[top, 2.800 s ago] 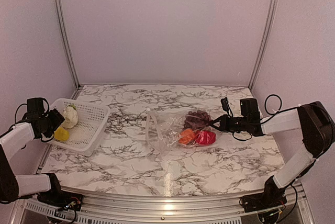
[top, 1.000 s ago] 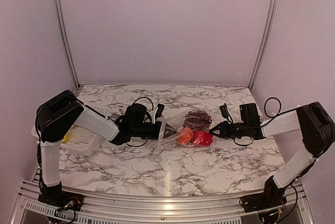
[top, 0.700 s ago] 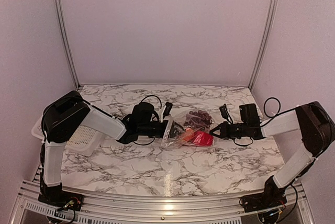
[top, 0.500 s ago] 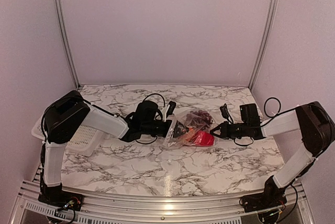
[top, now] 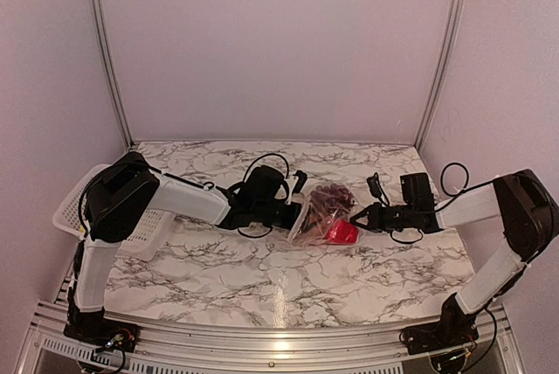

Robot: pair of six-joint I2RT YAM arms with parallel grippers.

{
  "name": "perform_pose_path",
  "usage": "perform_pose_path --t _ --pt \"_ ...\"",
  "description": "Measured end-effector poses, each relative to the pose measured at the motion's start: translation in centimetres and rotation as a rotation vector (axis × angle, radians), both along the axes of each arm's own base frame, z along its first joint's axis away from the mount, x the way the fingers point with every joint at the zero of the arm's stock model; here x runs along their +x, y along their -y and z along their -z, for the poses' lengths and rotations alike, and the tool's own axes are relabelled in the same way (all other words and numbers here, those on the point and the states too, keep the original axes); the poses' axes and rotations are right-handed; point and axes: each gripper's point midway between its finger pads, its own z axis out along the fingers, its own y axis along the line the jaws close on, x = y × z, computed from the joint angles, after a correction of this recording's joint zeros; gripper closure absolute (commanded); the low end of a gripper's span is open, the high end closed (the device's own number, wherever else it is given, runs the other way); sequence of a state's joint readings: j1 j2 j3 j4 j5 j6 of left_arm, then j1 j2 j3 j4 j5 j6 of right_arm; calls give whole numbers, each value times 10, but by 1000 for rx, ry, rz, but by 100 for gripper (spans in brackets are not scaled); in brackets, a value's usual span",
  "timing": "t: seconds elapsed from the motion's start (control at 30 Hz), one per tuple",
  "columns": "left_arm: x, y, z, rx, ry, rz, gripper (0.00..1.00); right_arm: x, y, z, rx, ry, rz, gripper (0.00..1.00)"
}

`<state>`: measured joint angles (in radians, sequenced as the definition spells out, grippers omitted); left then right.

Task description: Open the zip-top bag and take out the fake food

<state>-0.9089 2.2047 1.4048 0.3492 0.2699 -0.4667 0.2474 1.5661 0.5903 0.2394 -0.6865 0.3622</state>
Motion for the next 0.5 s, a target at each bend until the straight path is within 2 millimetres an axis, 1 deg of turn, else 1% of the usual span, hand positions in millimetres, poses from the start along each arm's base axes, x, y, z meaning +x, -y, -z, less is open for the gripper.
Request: perform_pose_path --t 0.07,0.13,0.2,0.3,0.4,0.5 --pt "0 0 1 15 9 0 33 0 0 0 0 1 0 100" --pt "0 0 1 21 22 2 44 0 0 0 -1 1 0 100" --pt "2 -1 -4 10 31 -1 54 0 1 0 -3 2 3 100" --pt "2 -12 -8 -8 26 -17 64 1 2 0 -12 4 12 100" --pt "2 -30 -9 -33 8 -34 74 2 3 -2 -18 9 20 100" --pt "1 -43 -10 -51 -8 -46 81 2 5 -3 -25 18 30 100"
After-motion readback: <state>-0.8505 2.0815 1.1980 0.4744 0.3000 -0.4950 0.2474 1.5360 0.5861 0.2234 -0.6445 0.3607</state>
